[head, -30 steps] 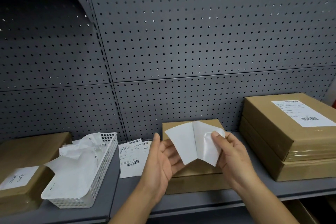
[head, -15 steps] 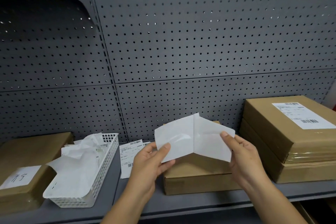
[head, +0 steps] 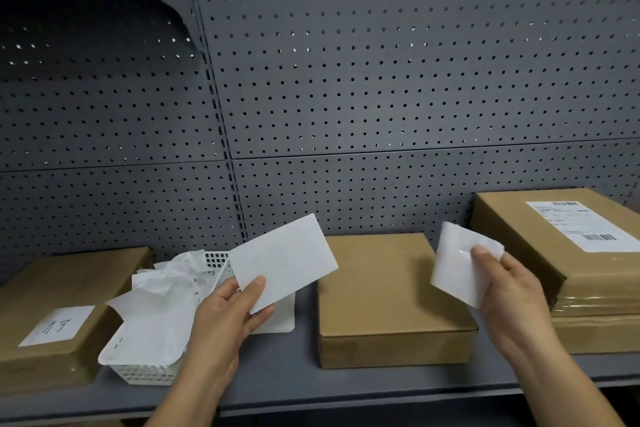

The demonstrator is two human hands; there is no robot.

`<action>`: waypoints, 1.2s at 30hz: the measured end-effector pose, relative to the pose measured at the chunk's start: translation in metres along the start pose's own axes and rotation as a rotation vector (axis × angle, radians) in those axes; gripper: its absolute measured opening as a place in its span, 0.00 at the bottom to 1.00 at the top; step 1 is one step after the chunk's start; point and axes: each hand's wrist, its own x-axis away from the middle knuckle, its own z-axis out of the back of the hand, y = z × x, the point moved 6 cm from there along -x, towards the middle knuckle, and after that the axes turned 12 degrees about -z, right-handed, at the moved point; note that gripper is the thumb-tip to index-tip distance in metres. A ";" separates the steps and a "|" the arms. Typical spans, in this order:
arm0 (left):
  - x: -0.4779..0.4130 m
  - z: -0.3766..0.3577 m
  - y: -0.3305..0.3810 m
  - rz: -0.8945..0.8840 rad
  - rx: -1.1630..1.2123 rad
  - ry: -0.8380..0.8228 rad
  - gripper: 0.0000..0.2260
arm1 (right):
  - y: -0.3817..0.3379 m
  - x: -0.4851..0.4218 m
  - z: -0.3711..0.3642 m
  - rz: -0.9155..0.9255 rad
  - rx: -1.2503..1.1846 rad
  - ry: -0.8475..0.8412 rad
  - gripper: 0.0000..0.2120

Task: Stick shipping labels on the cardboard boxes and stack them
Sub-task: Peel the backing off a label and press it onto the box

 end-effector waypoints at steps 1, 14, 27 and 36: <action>0.002 0.001 0.002 -0.025 0.005 0.008 0.11 | 0.002 0.004 -0.005 0.025 0.015 -0.007 0.07; 0.032 0.094 0.049 -0.306 -0.025 0.359 0.10 | 0.031 0.054 -0.115 0.289 0.219 -0.161 0.11; 0.061 0.224 0.099 -0.443 -0.154 0.654 0.11 | 0.131 0.138 -0.291 0.382 0.406 -0.558 0.14; 0.050 0.255 0.104 -0.393 -0.211 0.590 0.08 | 0.225 0.169 -0.372 0.860 1.283 -0.664 0.17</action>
